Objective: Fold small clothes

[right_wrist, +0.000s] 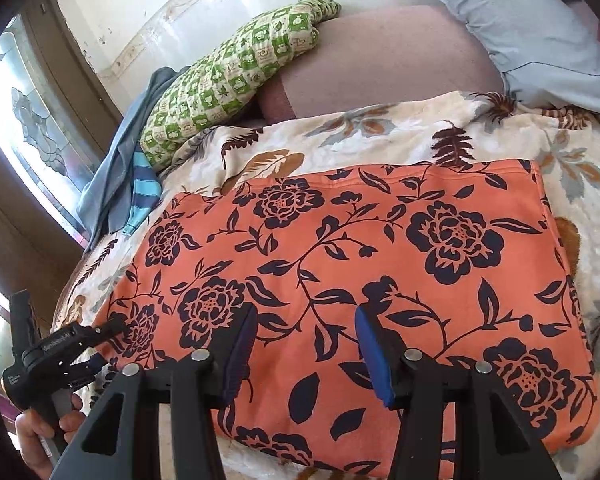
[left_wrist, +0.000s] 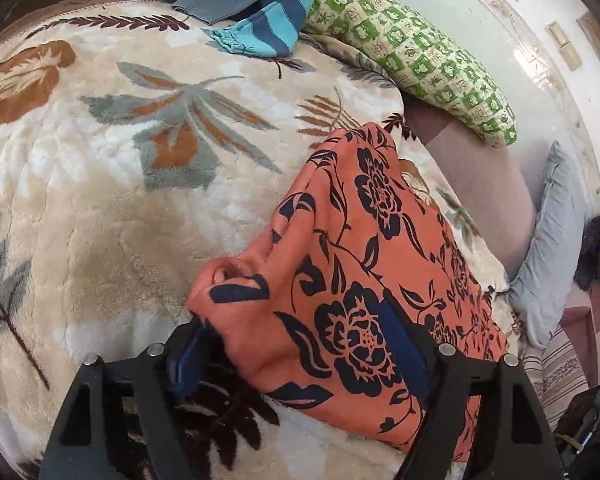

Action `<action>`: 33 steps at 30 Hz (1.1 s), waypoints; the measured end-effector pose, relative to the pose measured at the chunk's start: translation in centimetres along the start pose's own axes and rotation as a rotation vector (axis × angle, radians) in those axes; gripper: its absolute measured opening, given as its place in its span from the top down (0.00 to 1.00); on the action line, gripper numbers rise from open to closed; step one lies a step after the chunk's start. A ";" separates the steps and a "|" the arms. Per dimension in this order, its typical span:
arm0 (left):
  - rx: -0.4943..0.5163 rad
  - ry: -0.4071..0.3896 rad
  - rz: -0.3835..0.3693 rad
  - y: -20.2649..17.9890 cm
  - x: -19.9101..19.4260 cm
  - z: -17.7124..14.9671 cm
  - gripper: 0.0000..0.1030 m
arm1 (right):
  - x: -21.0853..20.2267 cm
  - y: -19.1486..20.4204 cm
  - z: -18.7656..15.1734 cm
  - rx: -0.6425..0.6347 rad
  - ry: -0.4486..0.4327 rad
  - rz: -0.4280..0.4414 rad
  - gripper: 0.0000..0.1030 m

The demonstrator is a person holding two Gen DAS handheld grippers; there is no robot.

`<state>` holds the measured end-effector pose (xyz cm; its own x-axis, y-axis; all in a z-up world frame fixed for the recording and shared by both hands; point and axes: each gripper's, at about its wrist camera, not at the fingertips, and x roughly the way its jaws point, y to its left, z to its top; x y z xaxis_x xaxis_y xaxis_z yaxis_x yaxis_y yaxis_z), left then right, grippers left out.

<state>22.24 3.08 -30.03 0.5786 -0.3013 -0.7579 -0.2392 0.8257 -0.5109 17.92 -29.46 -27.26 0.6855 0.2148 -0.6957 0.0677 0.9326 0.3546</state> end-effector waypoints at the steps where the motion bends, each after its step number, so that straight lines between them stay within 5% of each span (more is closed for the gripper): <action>1: 0.031 0.001 0.030 -0.6 0.3 -0.1 0.23 | 0.0 0.1 -0.1 -0.002 -0.001 -0.004 0.48; 4: 0.124 0.002 0.135 -1.5 0.9 -0.1 0.64 | 0.0 -0.1 -0.1 -0.004 -0.006 -0.018 0.48; 7: 0.090 0.006 0.069 -1.1 0.1 0.2 0.77 | 0.0 -1.0 0.0 0.017 -0.010 -0.029 0.48; 12: 0.194 -0.061 0.015 -5.2 -2.9 0.2 0.81 | -0.7 -3.6 0.2 0.069 -0.031 -0.066 0.48; 19: 0.376 -0.107 -0.136 -15.9 -6.5 -1.5 0.82 | -4.3 -10.1 0.7 0.251 -0.115 -0.095 0.48; 26: 0.550 -0.001 -0.249 -27.0 -4.8 -7.7 0.86 | -9.7 -18.7 0.3 0.506 -0.243 -0.110 0.48; 33: 0.762 0.163 -0.277 -34.0 1.6 -18.9 0.86 | -14.9 -26.7 -2.2 0.774 -0.376 -0.075 0.48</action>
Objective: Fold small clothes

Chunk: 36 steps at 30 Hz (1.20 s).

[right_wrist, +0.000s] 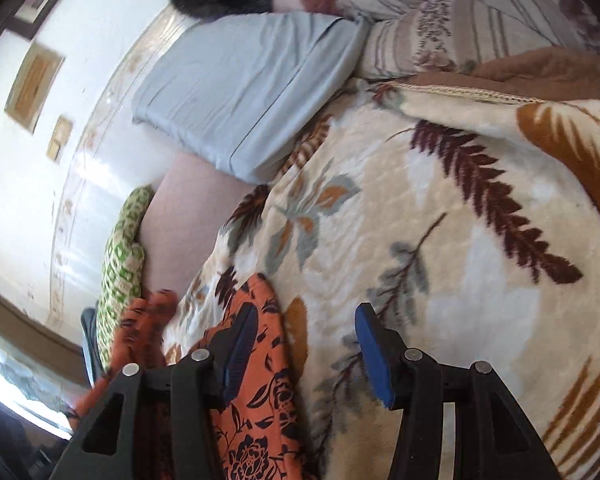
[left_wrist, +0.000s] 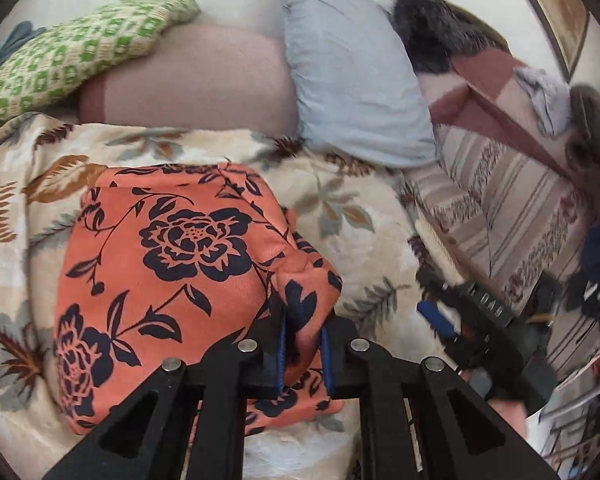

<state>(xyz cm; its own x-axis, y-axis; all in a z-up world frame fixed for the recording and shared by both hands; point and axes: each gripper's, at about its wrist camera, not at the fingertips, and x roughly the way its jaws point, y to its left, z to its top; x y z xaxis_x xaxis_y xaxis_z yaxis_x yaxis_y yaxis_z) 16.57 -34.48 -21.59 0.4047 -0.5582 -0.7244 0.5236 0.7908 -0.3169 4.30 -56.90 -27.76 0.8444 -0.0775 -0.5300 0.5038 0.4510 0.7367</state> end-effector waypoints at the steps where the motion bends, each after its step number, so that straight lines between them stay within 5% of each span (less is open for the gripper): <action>1: 0.022 0.042 0.013 -0.7 1.8 -0.9 0.86 | -0.3 -0.5 0.4 0.020 -0.010 0.000 0.48; 4: -0.013 0.176 0.011 0.2 5.0 -3.8 0.85 | -0.8 -1.1 1.4 0.034 -0.013 0.006 0.48; 8: 0.004 0.165 -0.101 1.2 2.0 -4.1 0.69 | -0.2 0.3 1.1 -0.030 0.013 0.006 0.48; 11: 0.061 0.072 -0.132 1.8 -2.6 -3.5 0.43 | 0.6 2.3 -0.1 -0.103 0.055 0.034 0.48; 13: 0.112 -0.011 -0.069 2.6 -5.2 -3.0 0.34 | 1.2 3.8 -1.1 -0.158 0.091 0.067 0.48; 20: 0.014 -0.049 0.205 9.5 -5.2 -1.8 0.34 | 2.8 7.7 -5.1 -0.266 0.220 0.211 0.48; 22: 0.013 0.027 0.266 10.9 -3.0 -2.5 0.34 | 4.1 8.1 -6.3 -0.283 0.301 0.206 0.48; 24: 0.028 0.155 0.320 12.1 0.0 -3.9 0.33 | 6.4 7.8 -7.9 -0.310 0.429 0.101 0.48; 26: 0.001 0.202 0.301 13.2 1.0 -5.4 0.31 | 8.9 7.1 -10.4 -0.394 0.564 -0.043 0.54; 30: -0.012 0.207 0.289 13.7 0.2 -4.9 0.27 | 8.0 8.1 -11.1 -0.516 0.576 -0.060 0.54; 36: 0.133 0.067 0.340 10.7 -1.6 0.1 0.27 | 6.7 7.6 -8.6 -0.414 0.530 -0.001 0.55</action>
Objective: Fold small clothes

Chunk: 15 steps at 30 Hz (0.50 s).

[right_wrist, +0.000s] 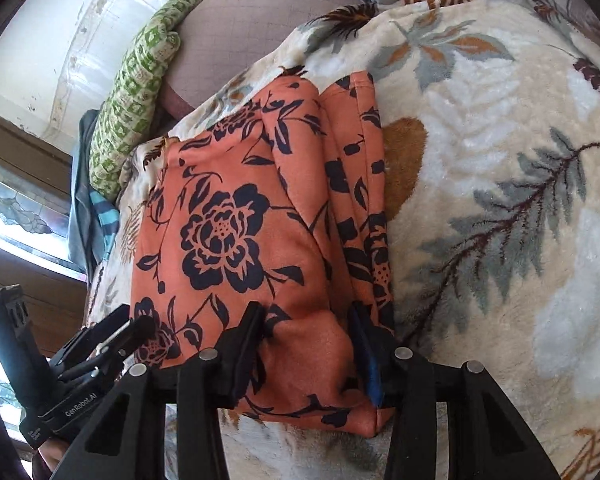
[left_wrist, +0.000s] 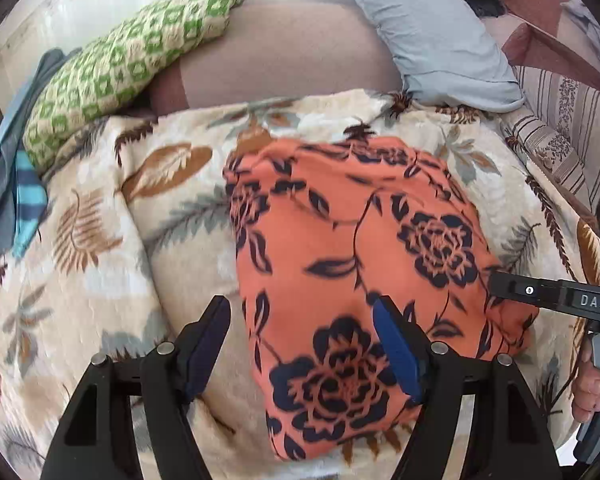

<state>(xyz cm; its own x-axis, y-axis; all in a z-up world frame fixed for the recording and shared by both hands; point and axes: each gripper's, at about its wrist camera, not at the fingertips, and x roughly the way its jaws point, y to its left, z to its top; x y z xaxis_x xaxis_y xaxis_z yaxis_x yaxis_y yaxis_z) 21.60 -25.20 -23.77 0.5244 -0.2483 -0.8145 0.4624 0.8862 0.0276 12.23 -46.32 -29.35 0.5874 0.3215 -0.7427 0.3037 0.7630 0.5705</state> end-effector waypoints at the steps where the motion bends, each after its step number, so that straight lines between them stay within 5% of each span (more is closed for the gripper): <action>1: 0.006 -0.009 0.009 -0.2 0.2 1.1 0.27 | -1.1 -0.3 0.4 0.022 -0.048 0.013 0.55; 4: 0.013 -0.018 0.012 -1.0 2.2 4.3 0.27 | -3.8 -2.1 1.1 0.141 -0.178 0.106 0.53; 7: 0.011 0.013 -0.005 -2.7 5.4 6.5 0.27 | -5.4 -3.6 1.4 0.204 -0.252 0.099 0.53; 10: -0.011 0.042 -0.025 -4.4 8.6 7.3 0.27 | -5.7 -4.2 1.6 0.230 -0.267 0.089 0.53; 12: 0.024 0.072 0.040 -5.5 11.2 6.9 0.23 | -5.4 -4.4 2.0 0.236 -0.255 0.083 0.53; 15: 0.025 0.042 0.038 -5.5 11.4 6.6 0.21 | -4.7 -3.6 3.0 0.206 -0.230 0.073 0.53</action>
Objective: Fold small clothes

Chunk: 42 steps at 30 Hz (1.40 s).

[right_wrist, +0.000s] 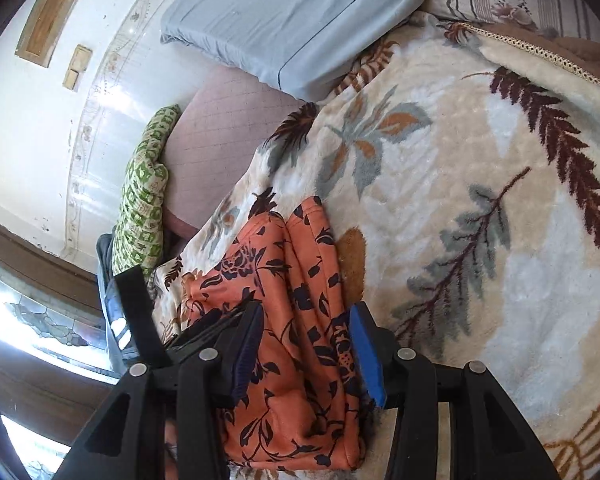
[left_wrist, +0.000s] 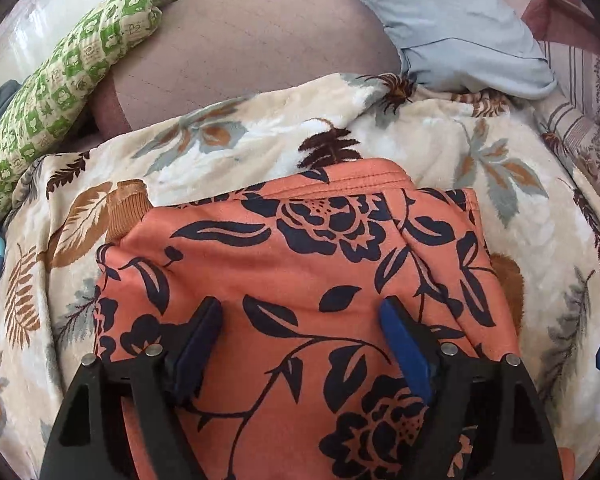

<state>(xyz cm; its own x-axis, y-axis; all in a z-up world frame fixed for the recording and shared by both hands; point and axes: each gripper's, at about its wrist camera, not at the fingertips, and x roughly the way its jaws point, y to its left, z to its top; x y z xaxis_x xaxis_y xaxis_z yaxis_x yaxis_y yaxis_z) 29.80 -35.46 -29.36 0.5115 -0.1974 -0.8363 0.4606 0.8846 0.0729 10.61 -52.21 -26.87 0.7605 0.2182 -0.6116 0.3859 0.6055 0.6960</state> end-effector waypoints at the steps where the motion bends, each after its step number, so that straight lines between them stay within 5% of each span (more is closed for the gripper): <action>1: -0.002 0.006 -0.027 0.4 -0.4 0.1 0.21 | 0.3 0.4 -0.1 -0.012 0.003 -0.001 0.53; 5: -0.039 -0.035 -0.140 3.4 -3.7 0.2 0.21 | 1.1 2.0 -0.7 -0.051 0.006 0.048 0.53; 8: -0.085 -0.061 -0.066 6.7 -5.1 0.7 0.21 | 1.8 3.9 -1.7 -0.096 0.036 0.111 0.53; 12: -0.109 0.071 0.042 9.9 -2.3 -0.1 0.21 | 4.2 5.6 -3.6 -0.122 0.150 0.192 0.53; 13: -0.100 0.112 0.046 10.2 -1.3 -0.9 0.20 | 5.1 5.8 -4.1 -0.126 0.196 0.173 0.53; 16: -0.142 0.065 0.035 10.9 -0.9 -2.5 0.12 | 7.9 5.5 -5.7 -0.158 0.312 0.032 0.54; 24: -0.121 -0.019 -0.074 10.3 -6.6 -4.4 0.13 | 5.5 5.5 -4.4 -0.116 0.216 0.173 0.54; 30: 0.044 0.009 -0.051 7.8 -6.3 -10.2 0.12 | 8.1 5.4 -5.3 -0.117 0.322 0.069 0.54; 34: -0.059 0.050 -0.067 8.8 -6.0 -9.8 0.09 | 7.7 5.5 -5.1 -0.116 0.293 0.084 0.54; 42: 0.208 -0.064 0.195 4.1 -7.5 -11.0 0.09 | 7.6 5.0 -4.8 -0.086 0.266 0.052 0.53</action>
<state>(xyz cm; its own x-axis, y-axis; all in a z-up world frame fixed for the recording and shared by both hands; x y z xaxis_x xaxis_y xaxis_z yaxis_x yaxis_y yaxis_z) 19.90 -25.70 -28.78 0.6464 -0.0641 -0.7603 0.4848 0.8040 0.3444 15.86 -43.84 -29.84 0.6099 0.4368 -0.6612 0.2958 0.6486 0.7013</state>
